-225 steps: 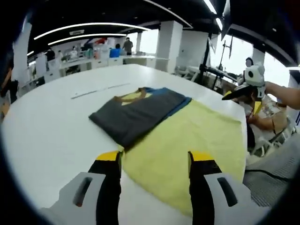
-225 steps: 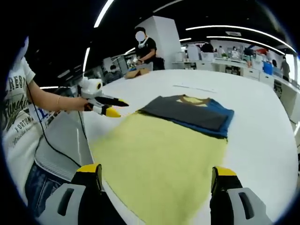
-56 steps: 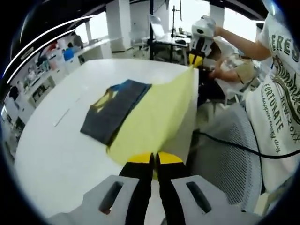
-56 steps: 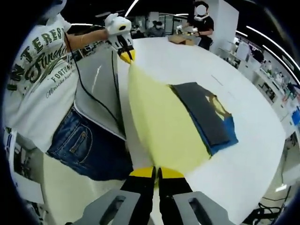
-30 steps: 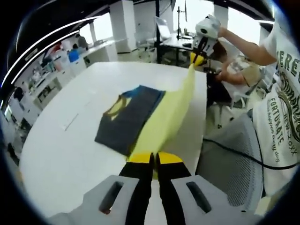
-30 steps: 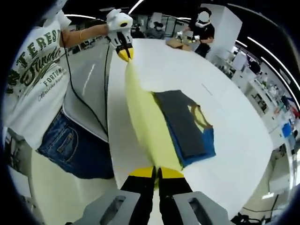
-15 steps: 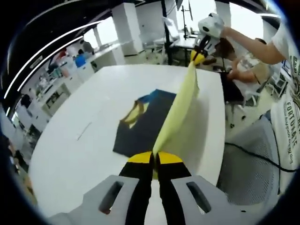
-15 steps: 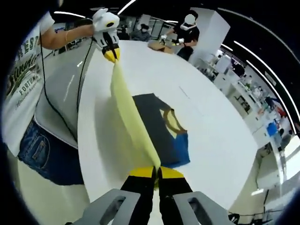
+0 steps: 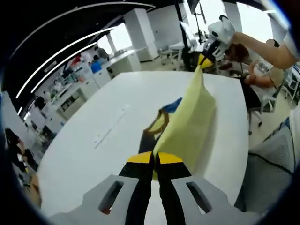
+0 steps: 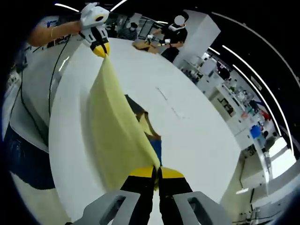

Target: Fold the garment on the visible template until the final outline fits inside the template.

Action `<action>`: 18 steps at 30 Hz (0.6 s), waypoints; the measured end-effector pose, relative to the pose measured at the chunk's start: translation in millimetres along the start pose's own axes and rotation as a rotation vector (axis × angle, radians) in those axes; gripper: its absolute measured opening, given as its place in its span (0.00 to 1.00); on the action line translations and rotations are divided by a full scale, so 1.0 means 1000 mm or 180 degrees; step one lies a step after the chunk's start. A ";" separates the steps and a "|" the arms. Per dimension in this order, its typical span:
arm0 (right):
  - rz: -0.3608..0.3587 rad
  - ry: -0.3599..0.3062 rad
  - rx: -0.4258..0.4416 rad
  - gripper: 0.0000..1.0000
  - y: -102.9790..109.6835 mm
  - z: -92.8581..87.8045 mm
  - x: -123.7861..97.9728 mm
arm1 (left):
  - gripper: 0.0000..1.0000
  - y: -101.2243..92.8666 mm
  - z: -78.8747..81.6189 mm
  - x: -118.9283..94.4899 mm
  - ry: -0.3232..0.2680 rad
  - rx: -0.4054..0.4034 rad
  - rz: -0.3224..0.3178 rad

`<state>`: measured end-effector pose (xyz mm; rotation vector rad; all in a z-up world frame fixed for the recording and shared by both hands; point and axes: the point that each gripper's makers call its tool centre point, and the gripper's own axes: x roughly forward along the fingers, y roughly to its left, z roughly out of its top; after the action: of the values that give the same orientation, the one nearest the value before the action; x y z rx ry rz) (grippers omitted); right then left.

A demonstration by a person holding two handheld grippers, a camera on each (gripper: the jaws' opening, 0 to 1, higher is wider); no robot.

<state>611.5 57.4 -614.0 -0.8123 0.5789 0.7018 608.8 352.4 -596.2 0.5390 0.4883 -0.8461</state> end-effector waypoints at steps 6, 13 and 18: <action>-0.0258 0.0120 -0.0121 0.00 -0.019 0.002 0.013 | 0.01 0.015 0.010 0.013 -0.0054 0.0068 0.0182; -0.0496 0.0096 0.0093 0.00 -0.035 0.005 0.039 | 0.01 0.033 0.002 0.032 0.0053 0.0111 0.0480; -0.0553 0.0240 0.0163 0.00 -0.038 -0.006 0.061 | 0.01 0.042 -0.009 0.054 0.0070 0.0065 0.0495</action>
<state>677.9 54.3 -642.6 -0.8332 0.5840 0.4974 671.5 350.5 -625.4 0.5978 0.4521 -0.6978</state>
